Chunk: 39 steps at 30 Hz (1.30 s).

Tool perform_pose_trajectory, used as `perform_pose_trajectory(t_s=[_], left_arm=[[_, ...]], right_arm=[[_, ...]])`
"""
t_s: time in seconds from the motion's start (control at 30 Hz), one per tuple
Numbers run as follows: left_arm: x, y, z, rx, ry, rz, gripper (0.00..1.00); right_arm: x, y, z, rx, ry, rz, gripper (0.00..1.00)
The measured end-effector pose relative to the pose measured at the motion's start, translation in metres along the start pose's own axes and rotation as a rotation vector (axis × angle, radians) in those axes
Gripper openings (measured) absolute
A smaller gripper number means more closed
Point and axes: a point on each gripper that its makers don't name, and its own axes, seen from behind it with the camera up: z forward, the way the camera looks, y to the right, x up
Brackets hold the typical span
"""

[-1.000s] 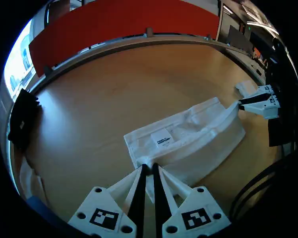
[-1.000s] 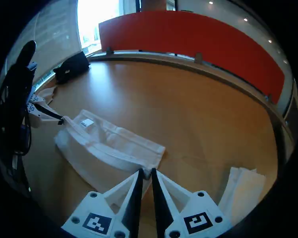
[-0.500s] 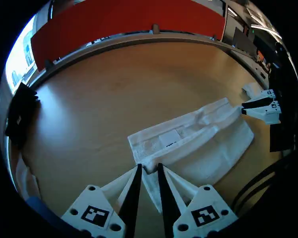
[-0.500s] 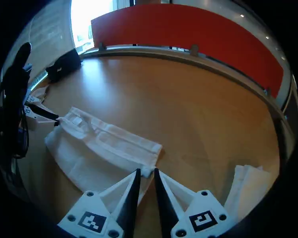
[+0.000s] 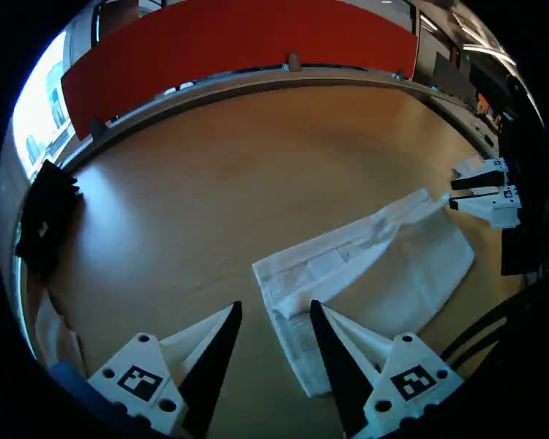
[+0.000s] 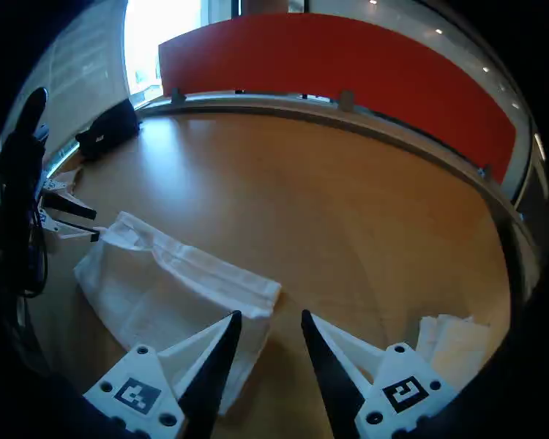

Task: Fold towel

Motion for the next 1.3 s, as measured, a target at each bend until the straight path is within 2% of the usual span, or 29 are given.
perform_pose_trajectory(t_s=[0.03, 0.1, 0.17, 0.3, 0.7, 1.3], left_arm=[[0.0, -0.001, 0.0, 0.001, 0.001, -0.002, 0.76], [0.001, -0.002, -0.001, 0.003, 0.003, -0.006, 0.9], [0.001, -0.003, -0.001, 0.007, 0.005, -0.008, 0.92], [0.003, -0.004, -0.003, 0.014, 0.011, -0.009, 0.92], [-0.004, -0.001, -0.014, 0.018, 0.013, -0.022, 0.92], [-0.055, -0.01, -0.044, 0.065, -0.012, -0.095, 0.92]], right_arm=[[0.001, 0.0, 0.0, 0.001, 0.002, 0.0, 0.65], [0.002, 0.0, -0.001, 0.002, 0.005, 0.001, 0.69], [0.003, -0.001, -0.002, 0.004, 0.009, 0.003, 0.71], [0.002, -0.002, -0.005, 0.009, 0.011, 0.001, 0.8], [-0.004, -0.008, -0.017, 0.014, 0.014, -0.002, 0.81], [-0.031, -0.013, -0.039, 0.015, 0.0, -0.004, 0.81]])
